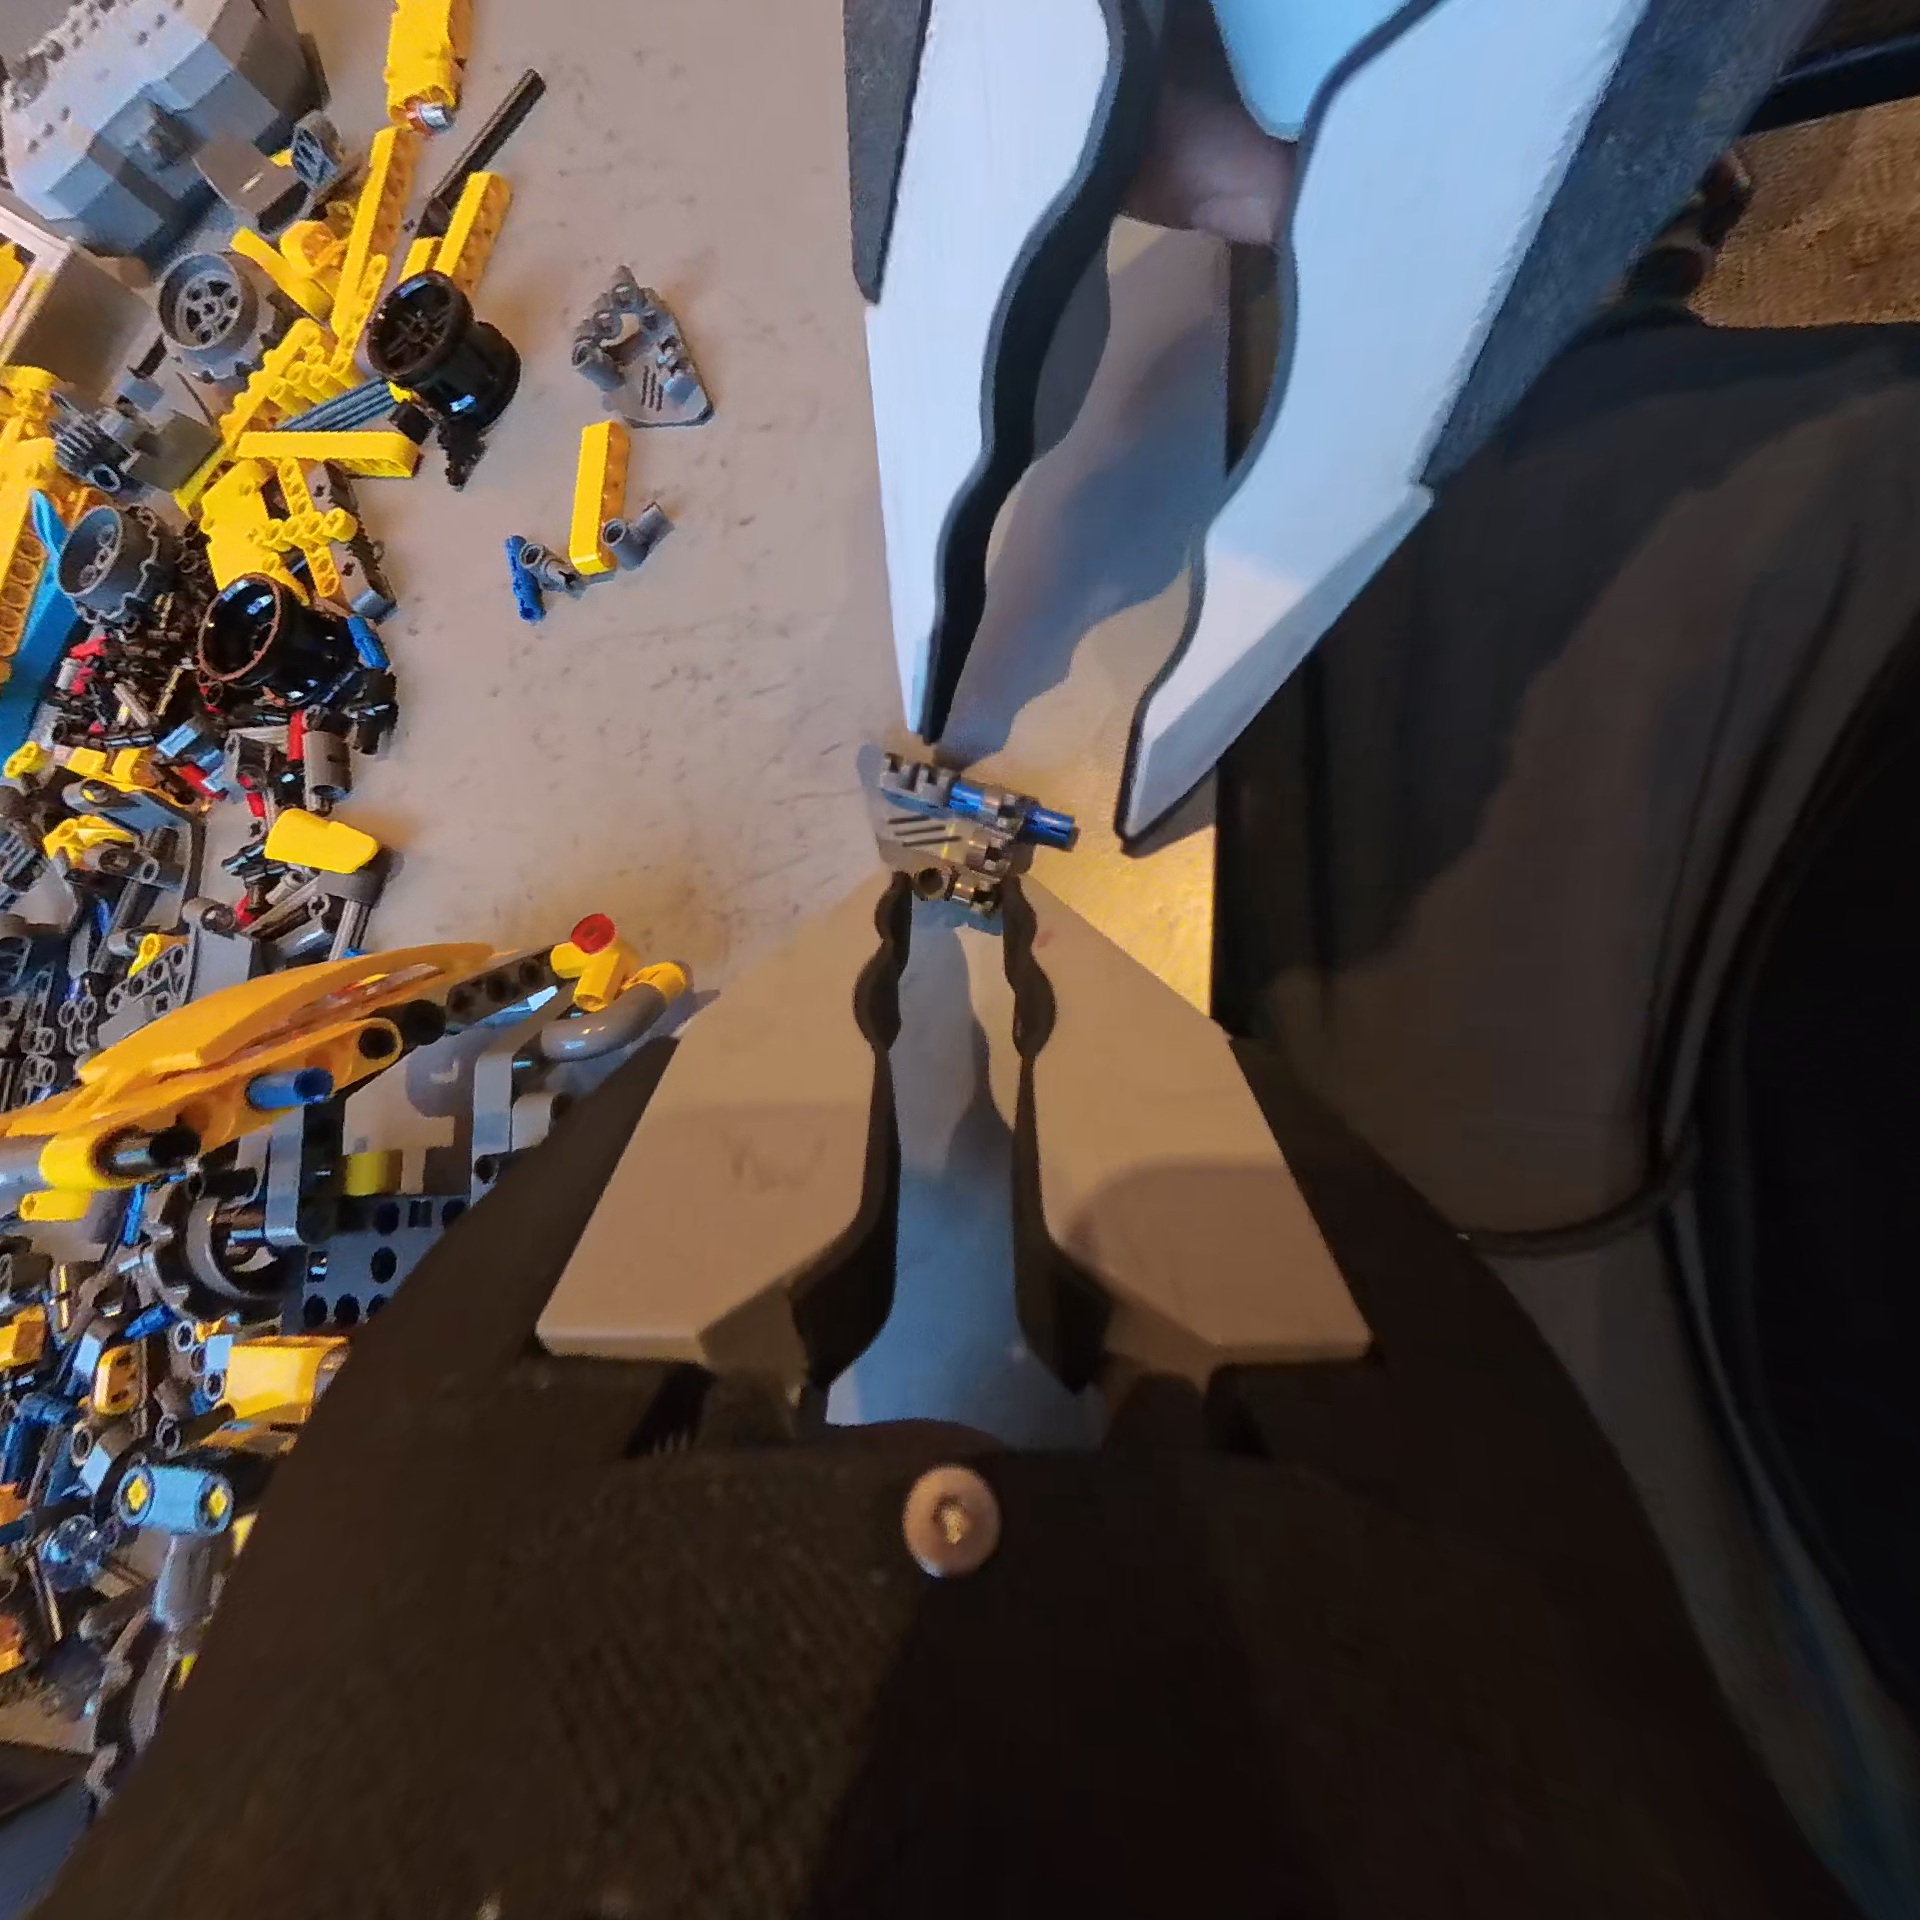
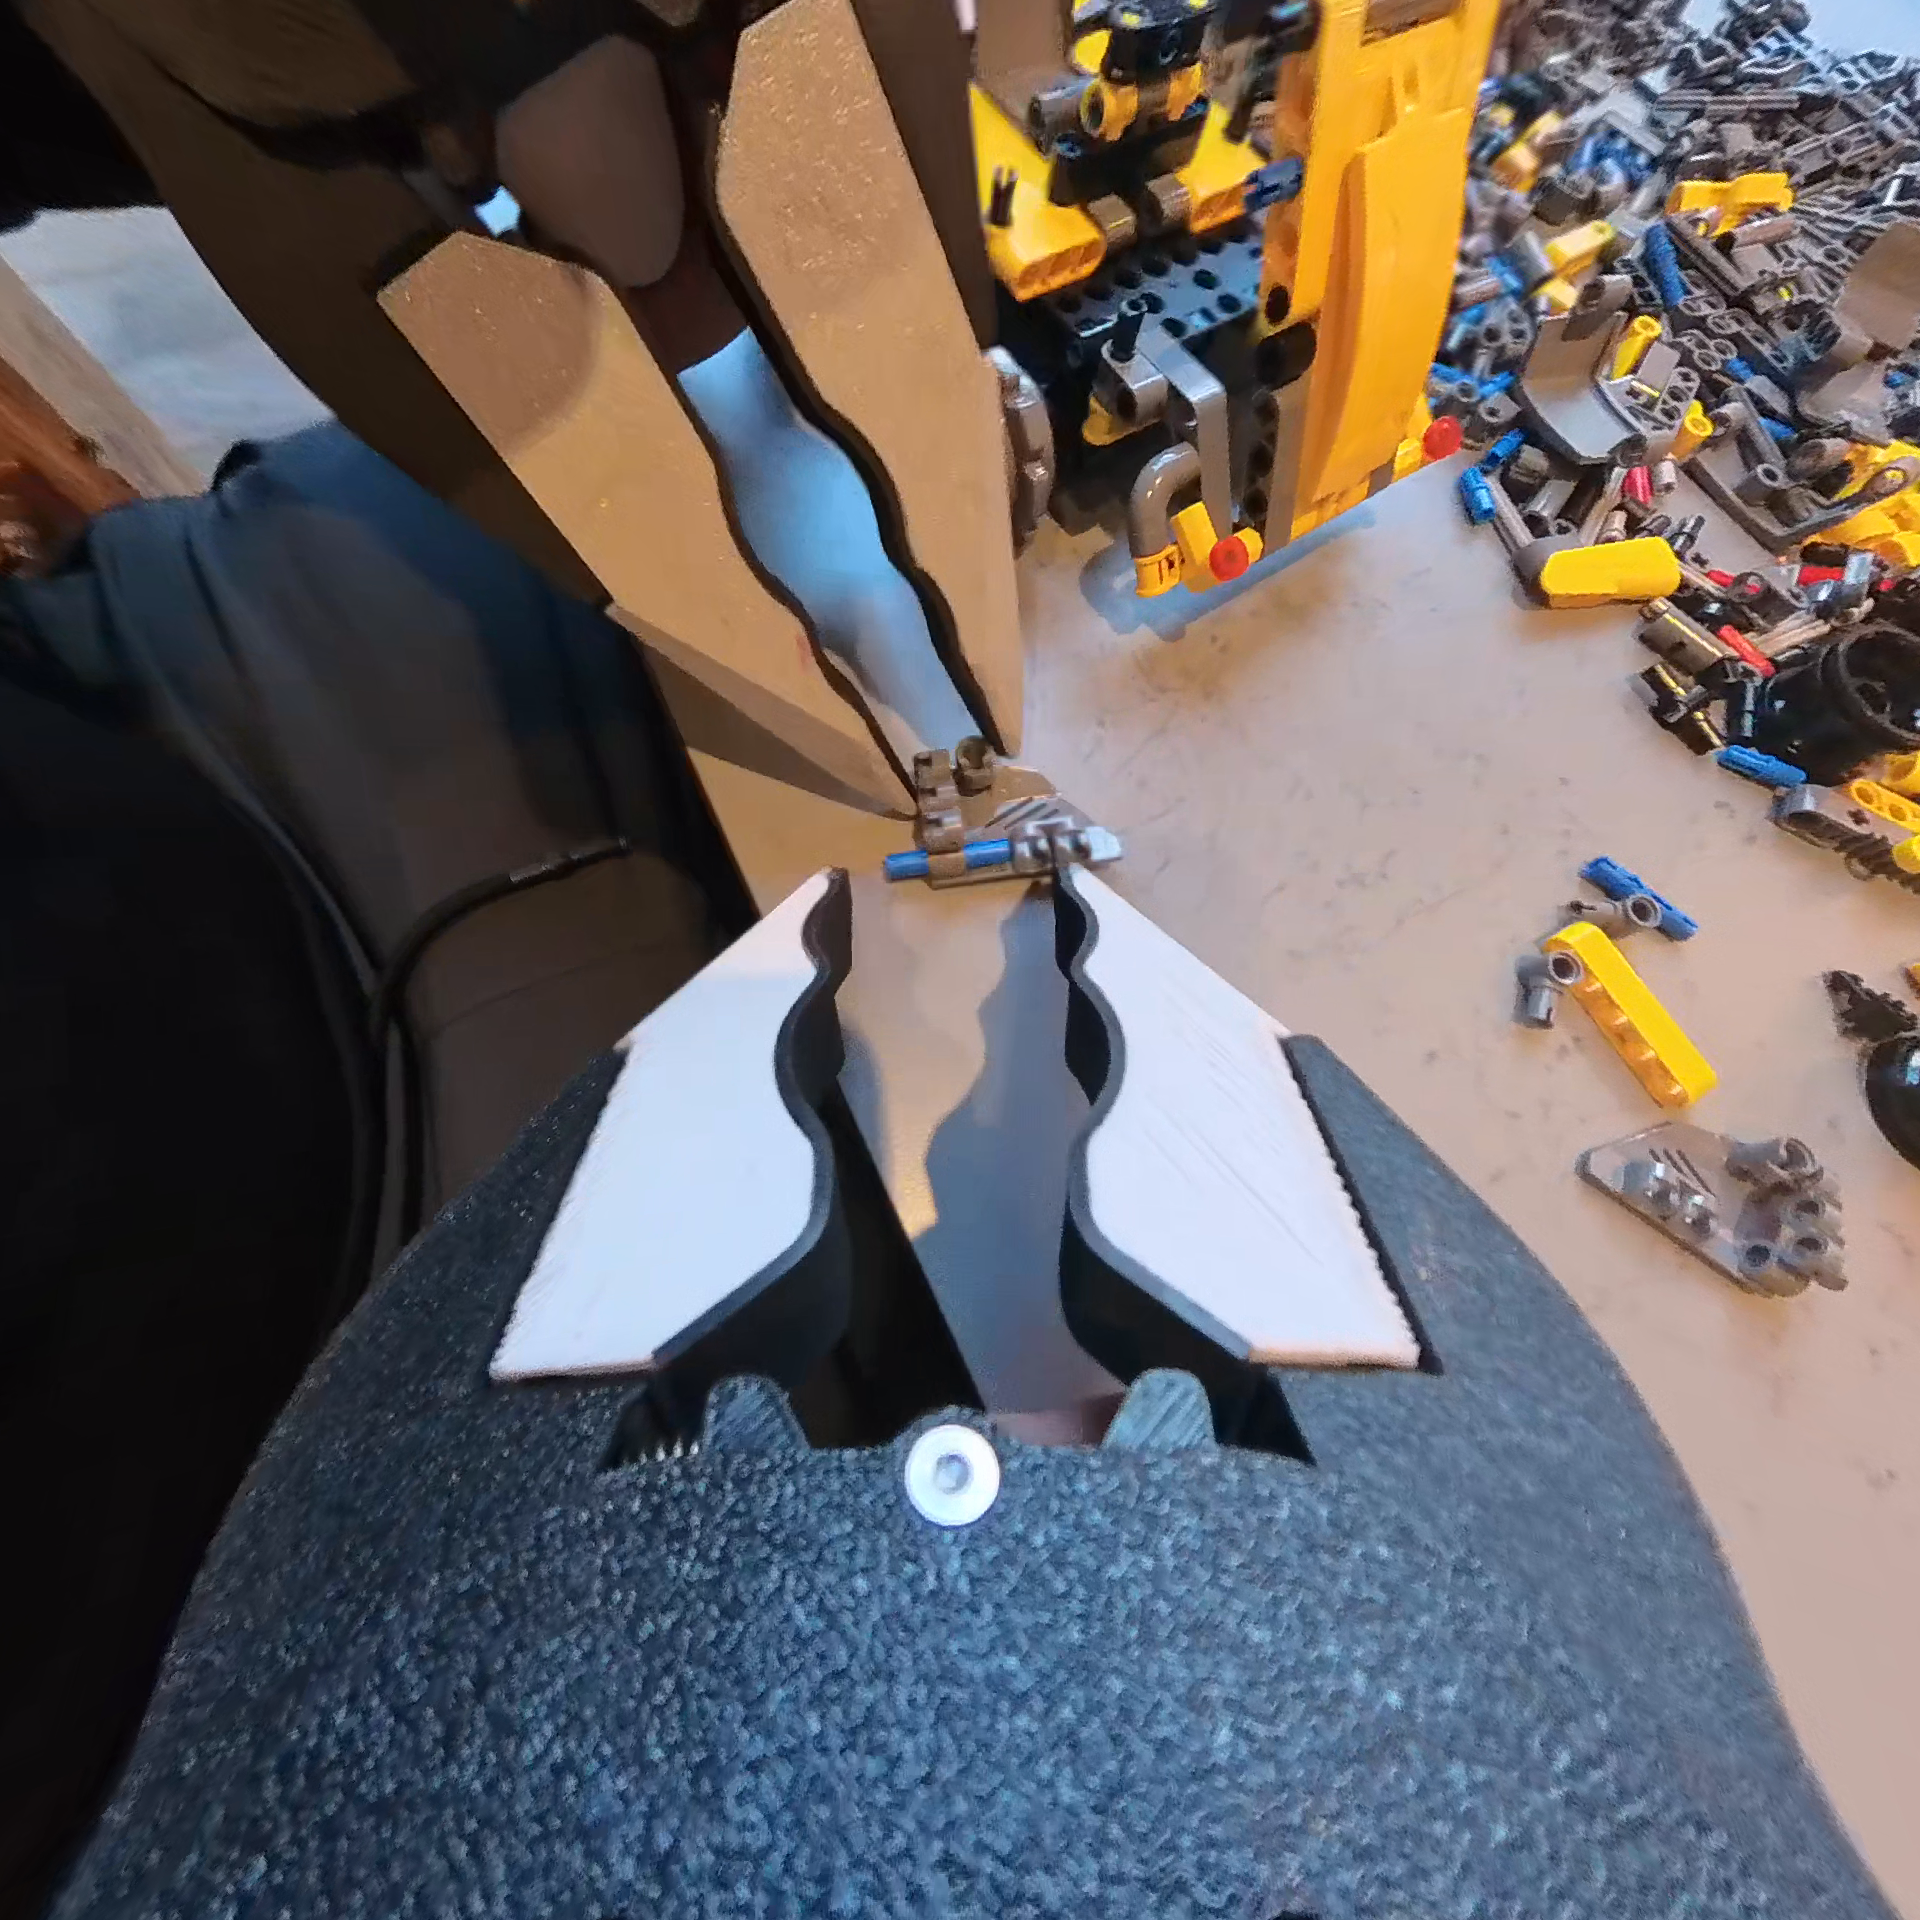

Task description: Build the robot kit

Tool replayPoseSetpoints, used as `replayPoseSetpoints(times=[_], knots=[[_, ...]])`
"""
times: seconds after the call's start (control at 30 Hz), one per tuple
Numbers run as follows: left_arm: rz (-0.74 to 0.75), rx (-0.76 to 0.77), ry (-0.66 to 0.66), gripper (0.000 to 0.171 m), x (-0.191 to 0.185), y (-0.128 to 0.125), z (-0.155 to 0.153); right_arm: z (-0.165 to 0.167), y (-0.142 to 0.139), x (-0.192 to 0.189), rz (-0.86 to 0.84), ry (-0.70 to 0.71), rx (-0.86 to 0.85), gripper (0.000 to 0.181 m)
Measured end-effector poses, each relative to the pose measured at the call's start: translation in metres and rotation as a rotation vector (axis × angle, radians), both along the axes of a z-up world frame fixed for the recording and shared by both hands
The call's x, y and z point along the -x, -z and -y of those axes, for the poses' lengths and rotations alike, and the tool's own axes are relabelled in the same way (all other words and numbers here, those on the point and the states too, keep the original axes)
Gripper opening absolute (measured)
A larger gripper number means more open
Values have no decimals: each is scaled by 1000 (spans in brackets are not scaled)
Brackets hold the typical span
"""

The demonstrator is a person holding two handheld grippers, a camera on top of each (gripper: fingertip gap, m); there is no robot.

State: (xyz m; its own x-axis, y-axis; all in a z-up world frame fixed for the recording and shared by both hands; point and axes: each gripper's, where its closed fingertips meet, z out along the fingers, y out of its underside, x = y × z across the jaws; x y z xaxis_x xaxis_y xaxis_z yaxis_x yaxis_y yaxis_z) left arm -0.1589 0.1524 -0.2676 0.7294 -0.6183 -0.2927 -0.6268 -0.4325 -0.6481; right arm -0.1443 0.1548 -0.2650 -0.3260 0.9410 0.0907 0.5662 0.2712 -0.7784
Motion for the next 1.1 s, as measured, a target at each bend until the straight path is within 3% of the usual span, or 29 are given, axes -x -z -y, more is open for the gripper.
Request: replayPoseSetpoints(times=[0.2, 0.37, 0.63, 0.77, 0.93, 1.1], knots=[[13, -1, -7, 18, 1, 0, 0, -11, -13, -1, -59, 26, 111, 38], [33, -20, -62, 33, 7, -8, 5, -18, -13, -1, -80, 52, 166, 39], [137, -116, -221, 33, 27, -17, 49, -19, -13, -3, -77, 26, 255, 39], [196, -170, -204, 31, 21, -16, 65, -16, -15, -4, -64, -1, 314, 38], [212, -152, -210, 31, 23, -3, 63, -17, -18, -3, -50, -2, 405, 38], [268, -161, -200, 31, 21, -6, 64, -14, -19, -4, -39, -26, 466, 31]])
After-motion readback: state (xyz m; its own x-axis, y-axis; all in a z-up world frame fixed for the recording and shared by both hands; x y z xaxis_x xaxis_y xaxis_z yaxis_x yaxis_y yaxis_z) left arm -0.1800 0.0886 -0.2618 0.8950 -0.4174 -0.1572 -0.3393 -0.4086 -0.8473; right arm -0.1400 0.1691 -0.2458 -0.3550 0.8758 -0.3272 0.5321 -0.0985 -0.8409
